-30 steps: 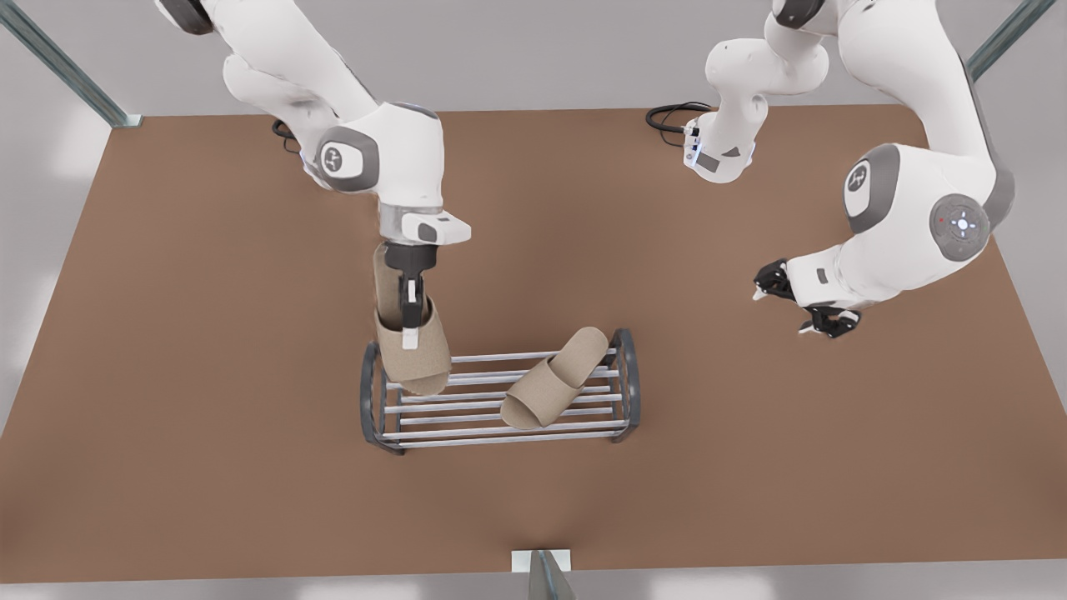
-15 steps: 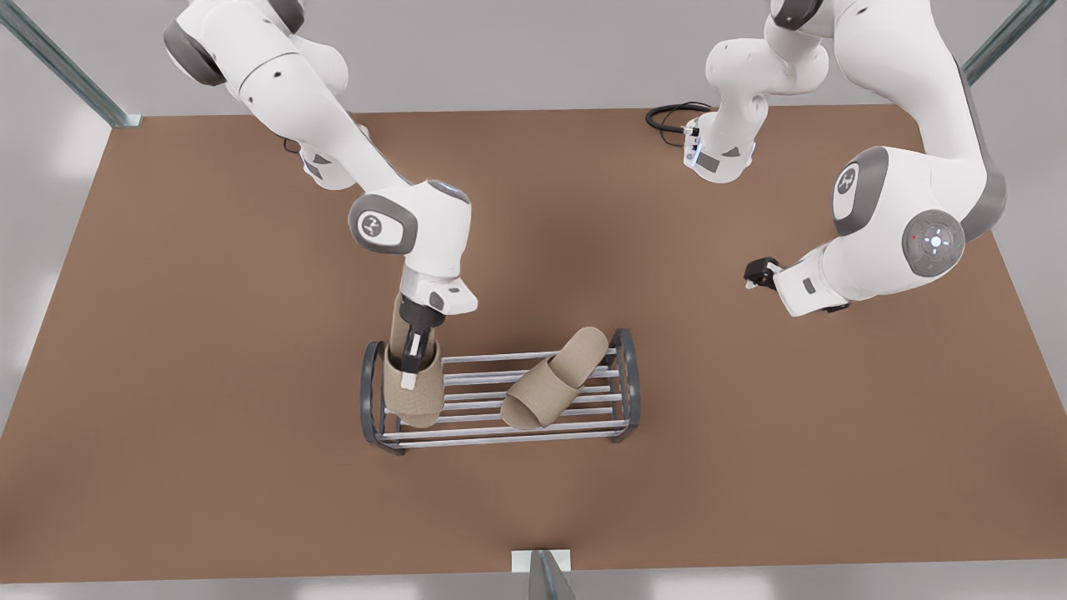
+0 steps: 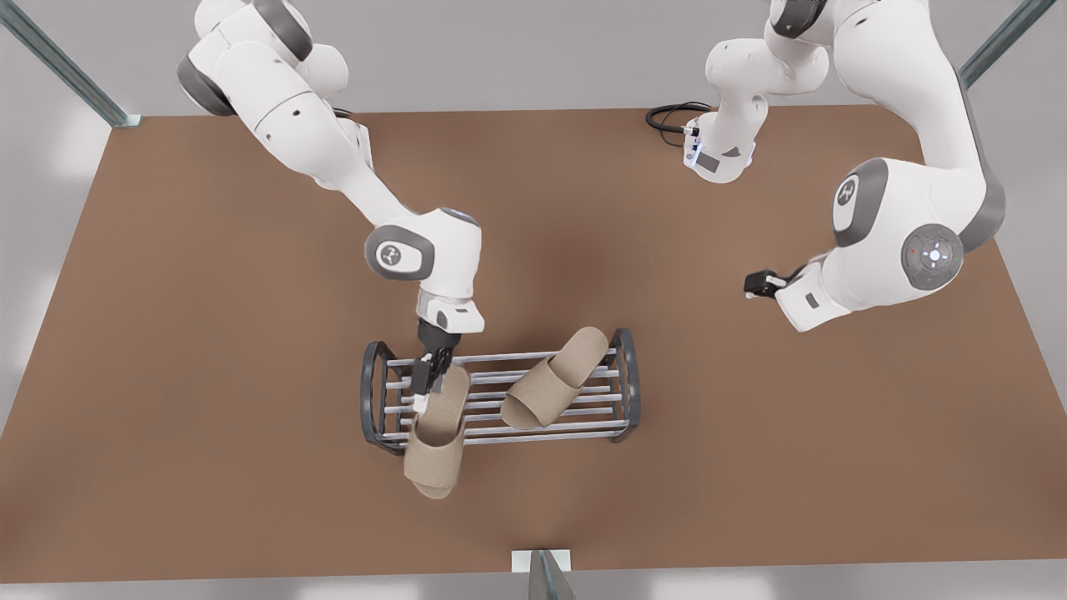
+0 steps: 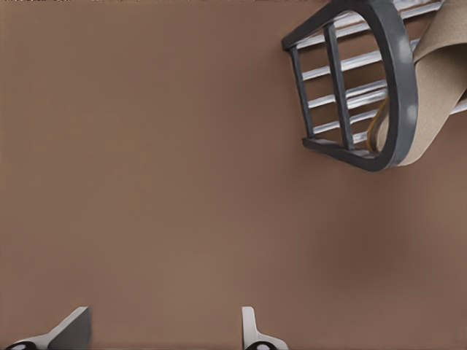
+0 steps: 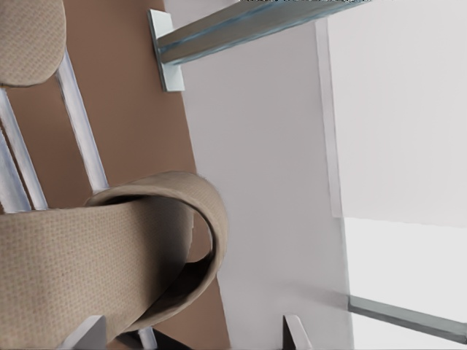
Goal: Place the right shoe on the shoe rack with the right arm, and place the left shoe on the shoe rack with the left arm
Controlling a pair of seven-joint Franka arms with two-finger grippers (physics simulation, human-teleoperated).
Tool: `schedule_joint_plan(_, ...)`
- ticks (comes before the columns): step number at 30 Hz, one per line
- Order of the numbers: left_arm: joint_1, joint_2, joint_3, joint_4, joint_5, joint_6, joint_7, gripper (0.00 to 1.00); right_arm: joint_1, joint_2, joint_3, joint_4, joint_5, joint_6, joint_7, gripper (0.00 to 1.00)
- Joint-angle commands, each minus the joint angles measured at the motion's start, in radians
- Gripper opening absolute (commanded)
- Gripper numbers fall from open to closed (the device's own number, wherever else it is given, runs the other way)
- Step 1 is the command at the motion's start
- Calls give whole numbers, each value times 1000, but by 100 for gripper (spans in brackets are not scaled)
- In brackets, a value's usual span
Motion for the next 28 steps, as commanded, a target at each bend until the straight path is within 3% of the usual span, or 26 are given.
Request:
schedule_joint_plan(1, 0, 10, 1, 14, -1, -2, -95, 100, 2, 4, 0, -5, -25, 3, 220, 100)
schedule_joint_plan(11, 0, 37, 1, 42, -2, -1, -97, 100, 31, 16, 2, -54, -93, 3, 308, 100)
schedule_joint_plan(14, 0, 37, 1, 42, -2, -1, -95, 100, 31, -154, 42, -206, -64, -1, 300, 100)
schedule_joint_plan(16, 0, 40, 1, 42, -2, -1, -95, 100, 30, -309, 43, -209, 324, -20, 70, 100)
schedule_joint_plan(18, 0, 40, 1, 42, -2, -1, -95, 100, 27, -389, -131, -97, 832, -149, -230, 100)
schedule_joint_plan(21, 0, 30, 5, 50, 4, -8, -95, 100, 2, -448, -502, -25, 1404, -353, -304, 100)
schedule_joint_plan(22, 0, 21, 5, 56, 4, -18, -97, 100, -36, -409, -544, 82, 1432, -545, -310, 100)
schedule_joint_plan(24, 0, 18, 31, 73, 2, -64, -95, 100, -87, -295, -552, 228, 1434, -677, -307, 100)
schedule_joint_plan(25, 0, 20, 36, 71, 4, -76, -95, 100, -113, -232, -549, 314, 1444, -738, -304, 100)
schedule_joint_plan(26, 0, 21, 36, 71, 21, -96, -92, 100, -159, -204, -489, 366, 1444, -769, -298, 100)
schedule_joint_plan(28, 0, 24, 35, 71, 35, -148, -89, 100, -165, -284, -484, 245, 1446, -679, -283, 100)
